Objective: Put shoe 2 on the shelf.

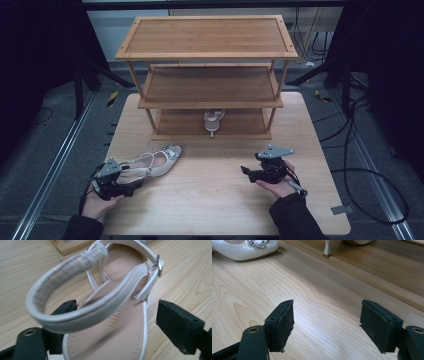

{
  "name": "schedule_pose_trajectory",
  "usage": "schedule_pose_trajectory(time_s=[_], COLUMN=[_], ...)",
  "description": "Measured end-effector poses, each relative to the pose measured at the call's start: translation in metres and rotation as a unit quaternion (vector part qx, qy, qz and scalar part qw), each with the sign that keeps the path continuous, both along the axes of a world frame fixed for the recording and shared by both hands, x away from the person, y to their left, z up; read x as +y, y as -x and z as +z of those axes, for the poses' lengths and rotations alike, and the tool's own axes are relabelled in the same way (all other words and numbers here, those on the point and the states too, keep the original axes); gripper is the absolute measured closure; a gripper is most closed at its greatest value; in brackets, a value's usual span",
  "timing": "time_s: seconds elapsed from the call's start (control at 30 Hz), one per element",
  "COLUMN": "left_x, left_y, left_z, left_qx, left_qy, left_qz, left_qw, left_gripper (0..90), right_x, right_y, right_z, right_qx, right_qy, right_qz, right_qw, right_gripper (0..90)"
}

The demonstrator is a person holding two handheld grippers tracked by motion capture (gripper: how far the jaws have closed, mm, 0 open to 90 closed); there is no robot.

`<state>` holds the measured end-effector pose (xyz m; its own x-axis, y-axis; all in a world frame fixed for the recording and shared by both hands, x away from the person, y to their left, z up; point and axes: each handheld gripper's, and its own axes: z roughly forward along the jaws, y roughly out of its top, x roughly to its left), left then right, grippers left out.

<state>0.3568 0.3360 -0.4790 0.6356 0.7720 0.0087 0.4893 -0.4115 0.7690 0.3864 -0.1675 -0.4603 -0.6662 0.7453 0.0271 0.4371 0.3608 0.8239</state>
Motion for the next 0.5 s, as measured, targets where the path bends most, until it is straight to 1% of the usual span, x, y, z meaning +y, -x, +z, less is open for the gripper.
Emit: schedule_pose_trajectory(time_s=[0.03,0.1,0.13,0.2,0.23,0.27,0.3,0.37,0.5], left_x=[-0.0009,-0.0016,-0.0015,-0.0026,-0.0044,-0.0068,-0.0076,-0.0073,-0.0079], left_y=[0.0006,-0.0008,-0.0023,-0.0058,-0.0072,-0.0071,-0.0070,-0.0071,-0.0077], left_z=[-0.0004,-0.0012,-0.0016,-0.0034,-0.0054,-0.0067,-0.0067,-0.0063,-0.0044], left_qx=[-0.003,-0.005,-0.004,0.005,0.008,0.000,-0.003,-0.002,0.008], left_qy=[-0.003,-0.002,-0.006,-0.005,-0.011,-0.028,-0.030,-0.025,-0.012], left_qz=[0.004,0.015,0.016,0.013,0.007,0.008,0.008,0.006,0.013], left_qw=[1.0000,0.9999,0.9999,0.9999,0.9999,0.9996,0.9995,0.9997,0.9998], left_gripper=[17.4,18.4,21.0,22.6,25.1,27.0,26.5,27.2,27.7], right_x=[-0.0002,0.0000,0.0003,0.0009,0.0010,0.0009,0.0008,0.0003,0.0007], right_y=[-0.0001,-0.0004,-0.0006,-0.0007,-0.0008,-0.0009,-0.0010,-0.0013,-0.0014], right_z=[0.0000,-0.0004,-0.0007,-0.0009,-0.0008,-0.0009,-0.0009,-0.0011,-0.0012], right_qx=[0.000,0.001,0.001,0.000,0.000,0.000,0.001,0.001,0.001], right_qy=[0.000,0.001,0.001,0.001,0.002,0.001,0.001,0.001,0.002], right_qz=[0.000,0.000,0.000,0.001,0.001,0.001,0.000,-0.001,-0.001], right_qw=[1.0000,1.0000,1.0000,1.0000,1.0000,1.0000,1.0000,1.0000,1.0000], right_gripper=[27.5,27.5,27.5,27.5,27.5,27.5,27.5,27.5,27.5])
